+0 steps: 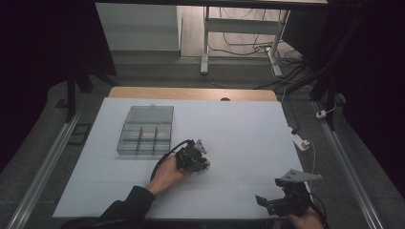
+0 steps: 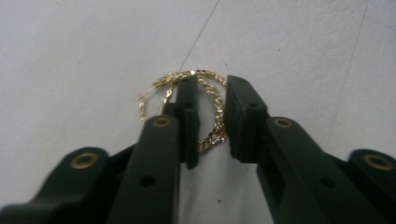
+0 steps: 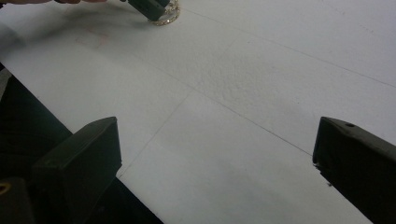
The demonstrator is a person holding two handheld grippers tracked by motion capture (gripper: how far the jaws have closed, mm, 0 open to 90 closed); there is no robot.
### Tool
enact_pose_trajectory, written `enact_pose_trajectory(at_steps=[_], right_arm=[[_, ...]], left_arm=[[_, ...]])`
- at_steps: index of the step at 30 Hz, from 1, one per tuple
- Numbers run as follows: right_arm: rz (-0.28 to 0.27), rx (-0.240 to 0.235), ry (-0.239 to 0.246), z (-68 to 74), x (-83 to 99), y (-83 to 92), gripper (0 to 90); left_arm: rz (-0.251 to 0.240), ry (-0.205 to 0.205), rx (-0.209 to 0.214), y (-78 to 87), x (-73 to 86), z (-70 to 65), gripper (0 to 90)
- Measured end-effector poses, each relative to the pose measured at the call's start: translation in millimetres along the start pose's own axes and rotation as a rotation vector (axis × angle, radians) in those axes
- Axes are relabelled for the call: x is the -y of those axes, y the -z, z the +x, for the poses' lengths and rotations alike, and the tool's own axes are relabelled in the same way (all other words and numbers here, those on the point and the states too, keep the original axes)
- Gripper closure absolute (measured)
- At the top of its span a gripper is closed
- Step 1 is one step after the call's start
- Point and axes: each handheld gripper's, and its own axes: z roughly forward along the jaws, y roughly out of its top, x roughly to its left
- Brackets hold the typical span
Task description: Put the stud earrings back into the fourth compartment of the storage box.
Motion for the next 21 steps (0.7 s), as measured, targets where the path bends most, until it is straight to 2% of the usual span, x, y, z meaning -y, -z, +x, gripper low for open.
enact_pose_trajectory(at_steps=[3,8,13,21], right_arm=[[-0.004,0.004,0.002,0.4,0.1,-0.3,1.2],[-0.003,0.001,-0.001,0.5,0.1,0.1,1.2],[-0.007,0.002,0.002,0.8,0.3,0.3,1.2],[-0.008,0.001,0.008,0.7,0.4,0.5,1.2]], left_arm=[[0.005,0.000,-0.003,-0.2,0.2,0.2,83.9],[-0.009,0.002,-0.007,4.5,1.2,2.0,85.5],[-0.027,0.000,-0.019,19.5,0.8,5.1,85.6],[-0.042,0.053,-0.024,41.8,6.5,12.4,85.6]])
